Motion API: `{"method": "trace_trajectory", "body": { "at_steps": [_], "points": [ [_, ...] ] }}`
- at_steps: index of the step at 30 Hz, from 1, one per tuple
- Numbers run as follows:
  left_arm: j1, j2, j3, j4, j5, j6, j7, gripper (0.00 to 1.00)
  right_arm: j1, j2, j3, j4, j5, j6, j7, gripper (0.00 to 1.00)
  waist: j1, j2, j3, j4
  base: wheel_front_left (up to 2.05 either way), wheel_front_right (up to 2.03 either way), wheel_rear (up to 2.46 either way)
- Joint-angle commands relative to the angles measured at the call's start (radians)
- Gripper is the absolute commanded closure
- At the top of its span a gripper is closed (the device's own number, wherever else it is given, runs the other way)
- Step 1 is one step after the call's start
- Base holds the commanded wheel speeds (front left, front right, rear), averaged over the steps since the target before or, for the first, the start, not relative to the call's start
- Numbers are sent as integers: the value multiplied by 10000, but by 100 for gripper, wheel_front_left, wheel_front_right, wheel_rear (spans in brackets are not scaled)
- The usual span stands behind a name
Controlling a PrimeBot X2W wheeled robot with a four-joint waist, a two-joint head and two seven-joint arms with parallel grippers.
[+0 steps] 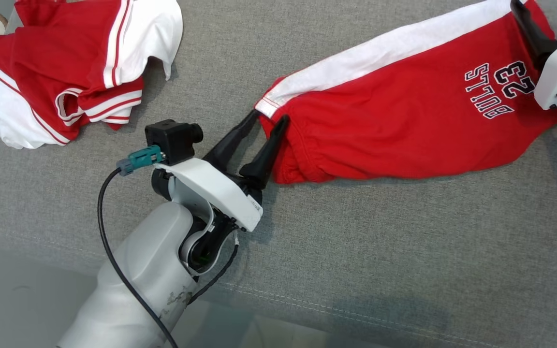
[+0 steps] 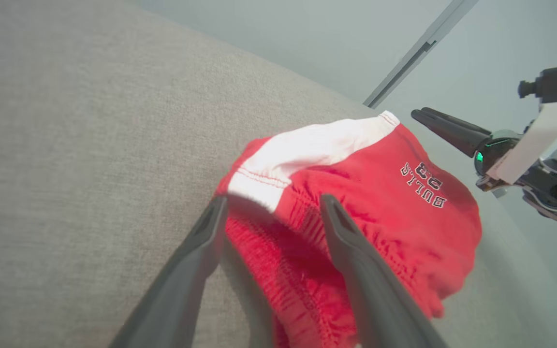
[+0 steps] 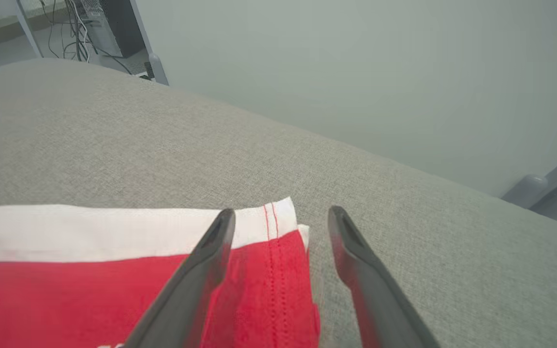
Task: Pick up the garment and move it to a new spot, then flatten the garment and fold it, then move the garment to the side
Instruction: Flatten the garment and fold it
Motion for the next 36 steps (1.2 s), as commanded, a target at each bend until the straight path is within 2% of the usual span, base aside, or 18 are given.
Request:
{"method": "trace_trajectory", "body": {
  "at_steps": [1,5,10,16,17,21,24,30,36],
  "points": [
    [-263,401,267,-113,194,-69,-242,0,151,-27,74,-119,114,-30,-266,0,0,0,-49,-47,0,0,0],
    [-72,572,219,-102,736,231,-805,0,552,-37,-73,-57,464,-30,-1101,0,0,0,-210,-199,0,0,0],
    [536,810,403,-731,1280,1197,-1122,0,1181,-57,-530,-142,719,-30,-1886,0,0,0,-385,-503,0,0,0],
    [1462,1134,473,-1897,1272,1983,-971,0,2004,39,-1085,-513,695,-30,-2133,0,0,0,-568,-939,0,0,0],
    [1694,1288,531,-2262,1261,2258,-860,0,2240,37,-1244,-678,635,-30,-2159,0,0,0,-635,-1024,0,0,0],
    [2112,1547,656,-2879,1145,2681,-612,0,2646,125,-1564,-955,512,-30,-2185,0,0,0,-797,-1157,0,0,0],
    [2377,1663,701,-3190,917,2795,-330,0,2808,300,-1672,-1085,471,-30,-2101,0,0,0,-856,-1243,0,0,0],
    [2500,1731,664,-3392,521,2632,137,0,2582,599,-1525,-994,481,-30,-1441,0,0,0,-867,-1277,0,0,0],
    [2381,1642,611,-3178,264,2522,455,0,2051,867,-950,-460,628,-30,-518,0,0,0,-753,-1155,0,0,0]
  ]
}}
